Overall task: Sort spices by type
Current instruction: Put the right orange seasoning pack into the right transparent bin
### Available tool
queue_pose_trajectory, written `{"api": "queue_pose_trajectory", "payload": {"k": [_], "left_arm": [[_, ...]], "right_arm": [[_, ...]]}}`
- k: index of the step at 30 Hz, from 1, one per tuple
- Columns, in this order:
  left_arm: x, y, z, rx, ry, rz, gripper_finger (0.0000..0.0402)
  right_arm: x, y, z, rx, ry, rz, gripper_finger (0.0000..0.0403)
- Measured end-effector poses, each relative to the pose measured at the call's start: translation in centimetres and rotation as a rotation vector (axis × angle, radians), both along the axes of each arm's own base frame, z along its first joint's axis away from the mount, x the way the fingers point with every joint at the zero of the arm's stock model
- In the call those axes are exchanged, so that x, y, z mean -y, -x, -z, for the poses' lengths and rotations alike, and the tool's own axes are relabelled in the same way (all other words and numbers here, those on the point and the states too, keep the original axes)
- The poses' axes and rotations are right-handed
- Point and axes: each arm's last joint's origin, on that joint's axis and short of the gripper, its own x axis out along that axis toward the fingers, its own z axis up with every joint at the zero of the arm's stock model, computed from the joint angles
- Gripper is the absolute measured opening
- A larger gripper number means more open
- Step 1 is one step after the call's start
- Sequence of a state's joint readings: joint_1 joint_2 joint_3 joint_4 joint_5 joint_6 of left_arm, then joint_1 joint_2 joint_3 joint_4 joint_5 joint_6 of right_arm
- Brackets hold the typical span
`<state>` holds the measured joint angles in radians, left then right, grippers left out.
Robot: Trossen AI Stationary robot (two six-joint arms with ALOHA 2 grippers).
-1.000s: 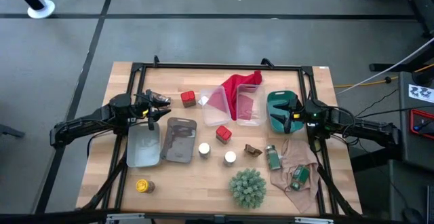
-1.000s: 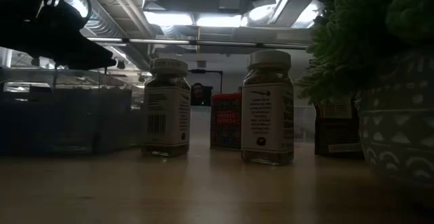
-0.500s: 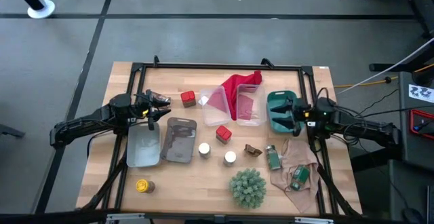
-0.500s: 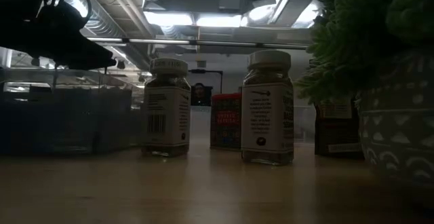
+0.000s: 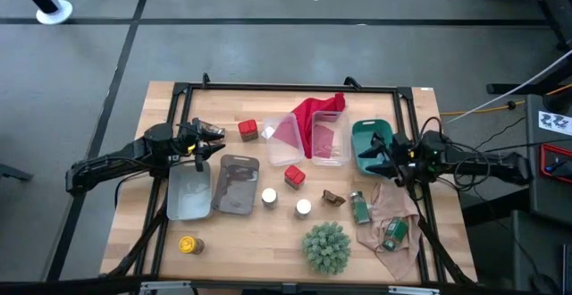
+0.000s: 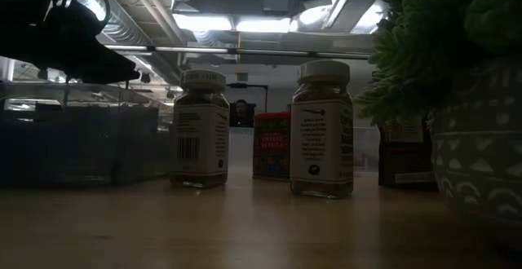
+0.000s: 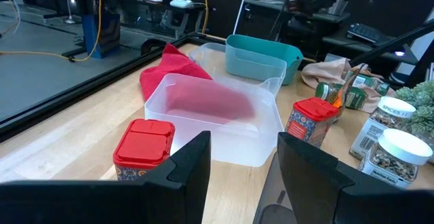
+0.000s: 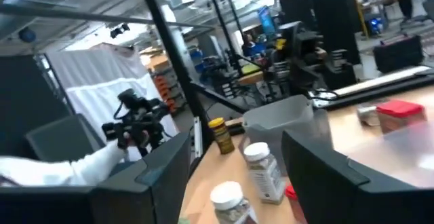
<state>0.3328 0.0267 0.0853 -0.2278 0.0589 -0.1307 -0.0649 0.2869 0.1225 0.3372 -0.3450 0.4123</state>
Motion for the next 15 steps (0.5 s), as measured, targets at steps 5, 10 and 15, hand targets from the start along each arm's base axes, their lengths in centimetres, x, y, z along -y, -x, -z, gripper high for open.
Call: {"api": "queue_pose_trajectory", "payload": {"k": [5,10,15], "left_arm": [[0.0,0.0,0.0,0.000,0.000,0.000,0.0155],[0.0,0.0,0.0,0.000,0.000,0.000,0.0155],[0.0,0.0,0.0,0.000,0.000,0.000,0.0155]], "right_arm": [[-1.5,-1.3,-0.2,-0.167,0.067,0.015,0.0230],[-3.2,-3.0,-0.6,-0.369,0.128,0.028,0.0230],[-5.4,-5.1,-2.0,-0.448,0.175,-0.029,0.0230]]}}
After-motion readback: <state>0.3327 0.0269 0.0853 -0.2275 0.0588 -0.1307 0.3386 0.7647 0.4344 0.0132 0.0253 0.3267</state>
